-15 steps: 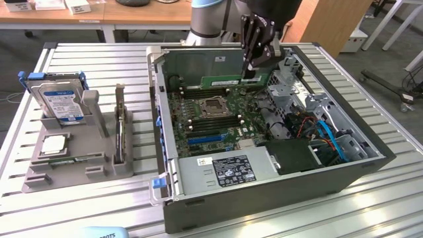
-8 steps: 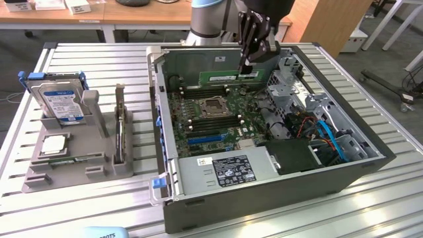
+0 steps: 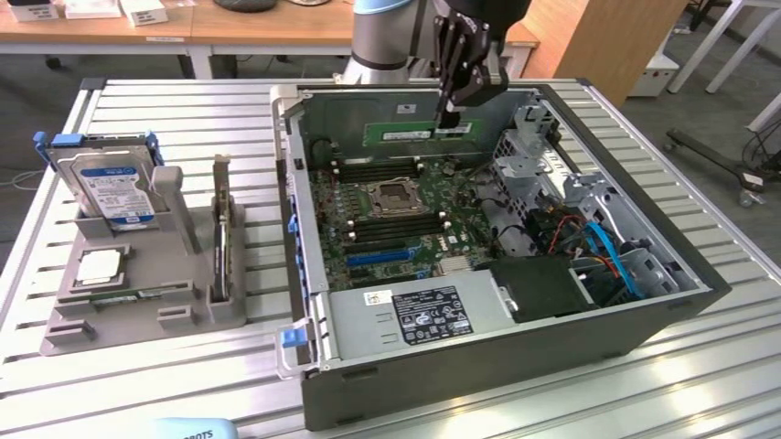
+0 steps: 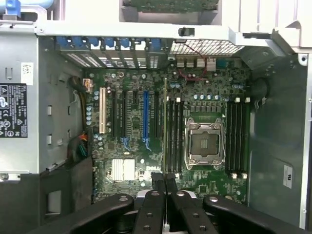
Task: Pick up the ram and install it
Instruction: 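Pick up the ram and move it above insertion slot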
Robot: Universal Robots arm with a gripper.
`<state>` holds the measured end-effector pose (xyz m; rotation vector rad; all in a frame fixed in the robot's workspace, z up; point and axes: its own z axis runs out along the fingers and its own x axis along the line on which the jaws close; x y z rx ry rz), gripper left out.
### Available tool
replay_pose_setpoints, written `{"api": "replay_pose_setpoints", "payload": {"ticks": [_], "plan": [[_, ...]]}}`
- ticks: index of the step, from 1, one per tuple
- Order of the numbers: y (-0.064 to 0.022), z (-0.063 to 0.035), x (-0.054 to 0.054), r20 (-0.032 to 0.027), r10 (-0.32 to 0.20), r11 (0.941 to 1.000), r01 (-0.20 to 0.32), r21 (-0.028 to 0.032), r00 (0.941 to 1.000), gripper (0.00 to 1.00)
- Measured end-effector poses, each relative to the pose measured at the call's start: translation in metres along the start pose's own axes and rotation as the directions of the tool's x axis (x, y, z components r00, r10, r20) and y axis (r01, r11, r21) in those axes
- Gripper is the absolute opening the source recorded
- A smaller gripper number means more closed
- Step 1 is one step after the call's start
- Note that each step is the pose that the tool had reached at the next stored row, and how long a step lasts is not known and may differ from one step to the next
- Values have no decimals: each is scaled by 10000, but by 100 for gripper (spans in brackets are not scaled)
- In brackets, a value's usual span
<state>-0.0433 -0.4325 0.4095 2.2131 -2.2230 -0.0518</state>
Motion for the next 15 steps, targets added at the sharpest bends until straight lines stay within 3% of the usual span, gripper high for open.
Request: {"api": "replay_pose_setpoints", "payload": {"ticks": [9, 15], "plan": [[1, 15, -167, 10, 8, 10000, -8, 0, 10000, 11], [0, 22, -173, 13, 8, 10000, -8, 1, 10000, 11]]}}
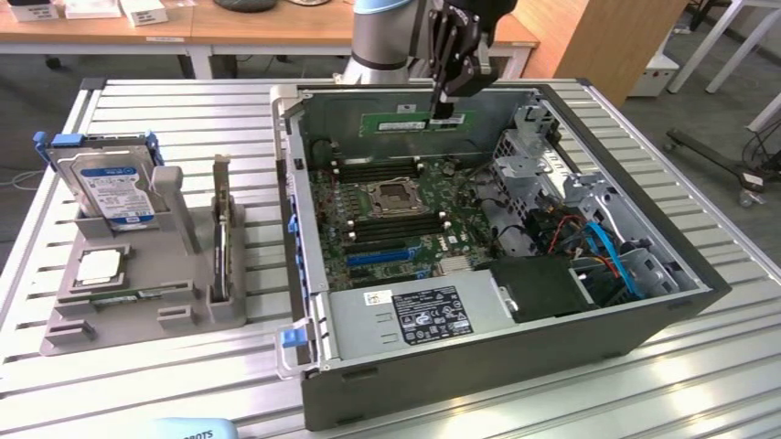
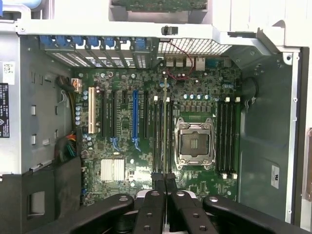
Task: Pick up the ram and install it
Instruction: 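Pick up the ram and move it above insertion slot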
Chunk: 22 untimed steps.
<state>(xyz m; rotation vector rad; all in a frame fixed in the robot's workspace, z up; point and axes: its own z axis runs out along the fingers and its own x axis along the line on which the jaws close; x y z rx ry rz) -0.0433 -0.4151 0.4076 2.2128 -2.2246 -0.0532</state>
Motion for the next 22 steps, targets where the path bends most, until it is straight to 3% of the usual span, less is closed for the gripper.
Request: {"api": "replay_pose_setpoints", "payload": {"ticks": [17, 22], "plan": [[-6, 222, -4, -1, 43, 10000, -43, 1, 10000, 11], [-6, 249, -9, 0, 51, 10000, -51, 1, 10000, 11]]}}
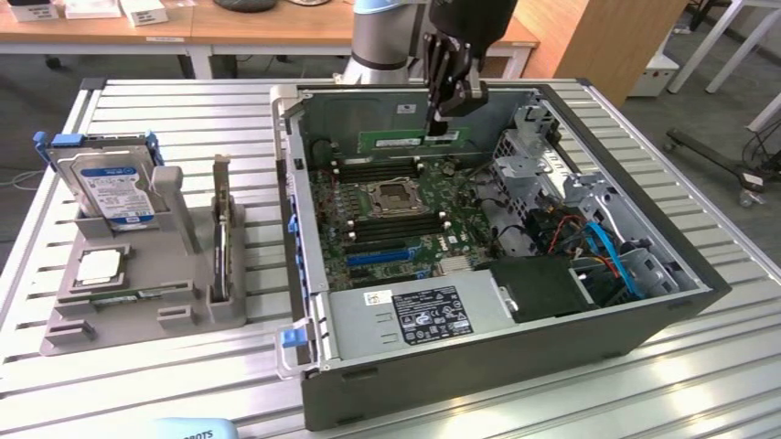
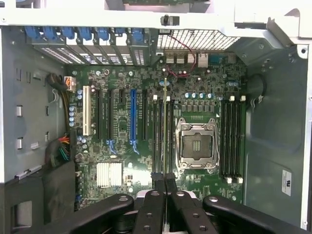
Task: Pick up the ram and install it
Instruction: 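Pick up the ram and move it above insertion slot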
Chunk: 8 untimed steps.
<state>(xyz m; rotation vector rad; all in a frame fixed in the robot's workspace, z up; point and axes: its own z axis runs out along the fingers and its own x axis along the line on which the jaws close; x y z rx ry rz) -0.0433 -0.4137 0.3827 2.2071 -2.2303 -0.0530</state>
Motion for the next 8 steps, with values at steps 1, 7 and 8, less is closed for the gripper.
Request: {"api": "replay_pose_setpoints", "payload": {"ticks": [1, 7, 8], "plan": [[0, 8, 0, 0, 2, 10000, -2, 0, 10000, 11], [-2, 73, 0, -1, 11, 10000, -11, -1, 10000, 11], [-2, 73, 0, -1, 11, 10000, -11, -1, 10000, 11]]}}
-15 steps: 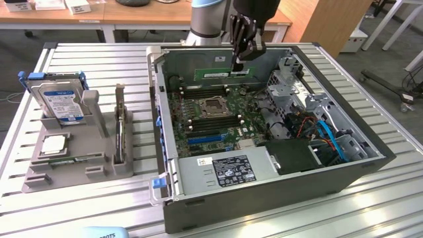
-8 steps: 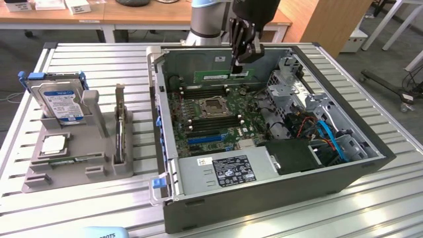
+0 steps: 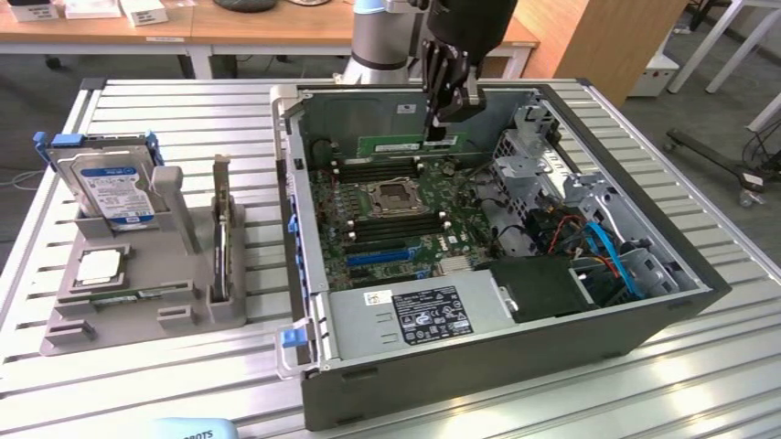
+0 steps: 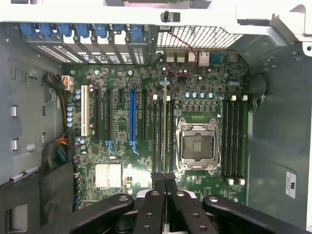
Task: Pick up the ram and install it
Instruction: 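Pick up the ram and move it above insertion slot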
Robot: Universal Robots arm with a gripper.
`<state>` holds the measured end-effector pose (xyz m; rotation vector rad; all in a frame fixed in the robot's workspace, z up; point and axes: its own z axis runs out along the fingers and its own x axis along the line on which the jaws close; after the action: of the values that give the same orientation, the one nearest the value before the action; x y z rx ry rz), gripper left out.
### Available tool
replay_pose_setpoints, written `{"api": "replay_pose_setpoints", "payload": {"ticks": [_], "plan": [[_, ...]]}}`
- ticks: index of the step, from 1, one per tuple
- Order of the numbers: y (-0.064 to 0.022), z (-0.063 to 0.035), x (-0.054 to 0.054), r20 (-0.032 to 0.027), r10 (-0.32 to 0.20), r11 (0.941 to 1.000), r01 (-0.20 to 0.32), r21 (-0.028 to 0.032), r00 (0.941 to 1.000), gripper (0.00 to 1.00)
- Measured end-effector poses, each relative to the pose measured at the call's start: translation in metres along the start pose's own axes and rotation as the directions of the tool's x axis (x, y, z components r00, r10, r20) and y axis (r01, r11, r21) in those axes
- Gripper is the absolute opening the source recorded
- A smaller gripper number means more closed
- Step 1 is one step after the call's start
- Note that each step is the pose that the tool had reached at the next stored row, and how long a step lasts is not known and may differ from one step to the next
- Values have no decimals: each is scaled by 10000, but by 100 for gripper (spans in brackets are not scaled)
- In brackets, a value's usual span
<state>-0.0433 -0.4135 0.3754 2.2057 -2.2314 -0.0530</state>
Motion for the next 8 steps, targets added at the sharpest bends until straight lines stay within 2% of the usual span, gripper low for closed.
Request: {"api": "replay_pose_setpoints", "payload": {"ticks": [4, 8], "plan": [[-10, 3, 0, 3, 3, 10000, -3, 1, 10000, 11], [-69, 6, -1, 6, 1, 10000, -1, 1, 10000, 11]]}}
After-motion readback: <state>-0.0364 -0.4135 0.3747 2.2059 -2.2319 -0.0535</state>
